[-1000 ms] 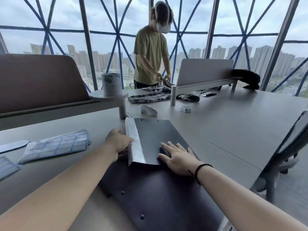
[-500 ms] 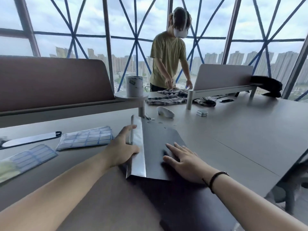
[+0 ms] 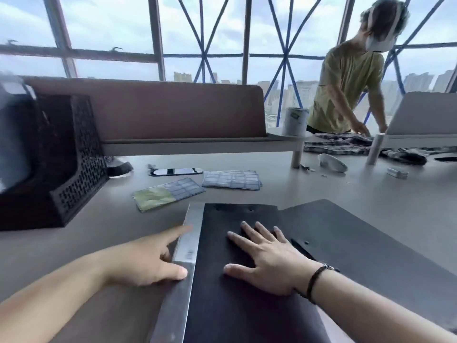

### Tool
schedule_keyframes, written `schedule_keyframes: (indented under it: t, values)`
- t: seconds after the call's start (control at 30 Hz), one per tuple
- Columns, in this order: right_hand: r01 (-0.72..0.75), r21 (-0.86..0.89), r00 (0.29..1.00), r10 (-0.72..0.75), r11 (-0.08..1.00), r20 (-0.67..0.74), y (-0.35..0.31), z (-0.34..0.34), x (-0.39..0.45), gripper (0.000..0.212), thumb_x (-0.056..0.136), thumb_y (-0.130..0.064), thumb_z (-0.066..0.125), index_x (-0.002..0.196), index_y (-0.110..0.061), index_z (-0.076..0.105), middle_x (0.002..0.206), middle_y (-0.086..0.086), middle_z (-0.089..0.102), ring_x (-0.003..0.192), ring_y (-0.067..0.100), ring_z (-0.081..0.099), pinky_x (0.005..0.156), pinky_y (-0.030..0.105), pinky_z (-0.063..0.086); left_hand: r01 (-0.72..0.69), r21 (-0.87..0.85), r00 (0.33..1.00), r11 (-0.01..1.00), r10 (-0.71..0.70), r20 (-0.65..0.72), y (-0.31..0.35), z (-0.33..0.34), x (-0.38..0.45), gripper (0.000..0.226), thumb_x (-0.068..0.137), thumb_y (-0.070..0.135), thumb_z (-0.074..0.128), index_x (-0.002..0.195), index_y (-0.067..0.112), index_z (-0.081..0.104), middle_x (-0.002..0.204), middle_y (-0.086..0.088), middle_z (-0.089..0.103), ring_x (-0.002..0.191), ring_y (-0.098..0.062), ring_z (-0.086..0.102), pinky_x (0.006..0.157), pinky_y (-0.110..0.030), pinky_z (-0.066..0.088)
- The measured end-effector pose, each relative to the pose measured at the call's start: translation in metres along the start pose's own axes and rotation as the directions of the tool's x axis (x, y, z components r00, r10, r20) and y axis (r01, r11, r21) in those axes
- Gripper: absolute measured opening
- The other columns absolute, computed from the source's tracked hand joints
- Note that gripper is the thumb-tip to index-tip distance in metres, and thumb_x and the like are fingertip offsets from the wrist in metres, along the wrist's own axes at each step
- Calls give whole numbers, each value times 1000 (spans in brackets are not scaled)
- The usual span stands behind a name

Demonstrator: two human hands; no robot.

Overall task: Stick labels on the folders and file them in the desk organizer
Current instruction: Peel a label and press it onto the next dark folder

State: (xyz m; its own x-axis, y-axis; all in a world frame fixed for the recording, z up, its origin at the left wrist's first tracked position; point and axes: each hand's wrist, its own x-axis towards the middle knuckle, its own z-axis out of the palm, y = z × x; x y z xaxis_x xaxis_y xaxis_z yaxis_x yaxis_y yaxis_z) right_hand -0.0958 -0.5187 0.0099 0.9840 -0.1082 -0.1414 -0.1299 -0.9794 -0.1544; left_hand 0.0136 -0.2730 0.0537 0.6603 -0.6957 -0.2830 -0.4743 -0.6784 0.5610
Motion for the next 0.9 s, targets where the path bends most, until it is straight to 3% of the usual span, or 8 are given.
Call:
schedule_keyframes:
  t: [0.07,0.13,0.23,0.33,0.5,0.63,0.73,0.9]
  values:
    - [37,-19,999,-37,999,6,-33,13,5,95,73,-94,15,154,-48,-6,165,-8,-14,151,19,-19,121,52,-9,85,119,994,989,-76,-72,-12,-1,-19,81,86,57,63,151,52,15,127,14,60,91,7,58,78,-12,43]
    - [63,-16,998,-63,998,10,-61,20,10,100,71,-95,14,154,-46,-7,165,-8,-15,151,19,-19,121,53,-9,178,281,971,943,-122,-205,-27,0,-29,80,83,70,54,150,49,17,148,9,39,133,-8,39,104,-28,38]
    - [106,-20,994,-106,994,12,-92,22,18,103,70,-96,15,155,-43,-7,165,-10,-14,151,17,-20,120,53,-10,200,343,947,918,-92,-308,-49,0,-30,72,86,71,47,149,45,23,157,7,20,148,-16,12,118,-41,25]
    - [148,-19,989,-147,989,24,-110,22,25,102,71,-96,19,155,-44,-5,164,-15,-13,150,13,-19,121,51,-11,83,310,955,947,14,-296,-65,-5,-23,61,96,59,46,152,43,26,165,12,6,152,-8,-3,123,-33,7]
    - [207,115,978,-206,972,-24,-102,12,20,88,77,-89,35,153,-53,9,163,-24,-5,148,-5,-11,123,40,-10,-4,291,957,957,88,-276,-78,-11,-10,65,93,62,48,152,42,28,165,13,8,150,-2,-3,119,-24,1]
    - [-60,-17,978,55,998,-201,-40,3,3,79,80,-87,17,151,-54,7,163,-22,-8,151,5,-12,121,46,-14,35,319,973,947,41,-228,-76,-18,-5,74,87,76,41,152,47,22,164,18,7,149,1,-6,122,-32,5]
    - [-318,-11,941,314,948,-129,16,-1,-6,81,80,-84,9,153,-50,3,165,-12,-9,153,16,-11,121,50,-7,84,364,962,928,20,-272,-71,-11,2,77,84,81,36,152,49,19,163,12,12,150,-8,-3,122,-38,13]
    - [-395,8,906,391,919,-158,68,-3,2,99,65,-90,-2,153,-49,10,166,-13,0,153,10,-2,122,46,1,163,430,946,888,-17,-324,-59,9,11,78,84,82,25,153,46,15,163,0,11,151,-21,-1,122,-43,15]
